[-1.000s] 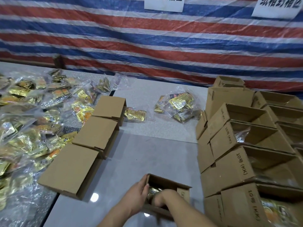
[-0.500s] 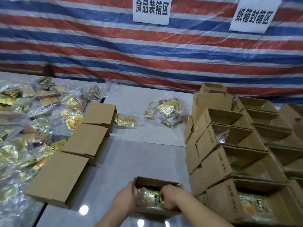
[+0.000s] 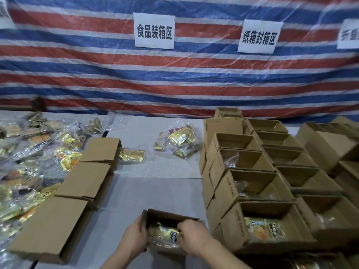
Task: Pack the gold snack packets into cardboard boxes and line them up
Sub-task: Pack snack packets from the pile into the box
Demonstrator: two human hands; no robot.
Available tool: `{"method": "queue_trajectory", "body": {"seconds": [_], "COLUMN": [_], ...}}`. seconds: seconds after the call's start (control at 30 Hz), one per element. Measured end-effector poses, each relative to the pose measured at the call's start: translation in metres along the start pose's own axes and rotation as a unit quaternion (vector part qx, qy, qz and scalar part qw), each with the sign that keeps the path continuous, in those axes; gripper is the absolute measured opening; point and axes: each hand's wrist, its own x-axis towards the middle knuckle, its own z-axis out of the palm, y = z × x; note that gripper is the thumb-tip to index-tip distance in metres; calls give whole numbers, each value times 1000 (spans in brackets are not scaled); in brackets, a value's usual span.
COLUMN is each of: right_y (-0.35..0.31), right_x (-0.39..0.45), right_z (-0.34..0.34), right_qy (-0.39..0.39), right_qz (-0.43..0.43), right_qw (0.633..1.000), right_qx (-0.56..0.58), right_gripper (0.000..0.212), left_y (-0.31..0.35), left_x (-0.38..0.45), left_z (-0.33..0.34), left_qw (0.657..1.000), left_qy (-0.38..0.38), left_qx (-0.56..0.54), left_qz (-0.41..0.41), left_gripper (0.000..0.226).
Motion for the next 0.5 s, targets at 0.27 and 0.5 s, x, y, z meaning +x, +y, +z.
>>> {"method": "queue_trajectory", "body": {"seconds": [0.27,0.5], "right_y": [-8,-23], "right_x": [-8,10], "right_z": [-34,1], "right_qy": [113,26], "right_qz": [-58,-55], "right_qw": [991,997], "right_qx": [-40,-49], "right_gripper": [19,38], "left_y": [27,2], "left_x": [-10,-41], "left_z": [-20,-22], "left_qw": [1000,999], "left_qy": [21,38], "left_qx": [-4,-27], "left_qz": [16,-29], "left_gripper": [38,46]}}
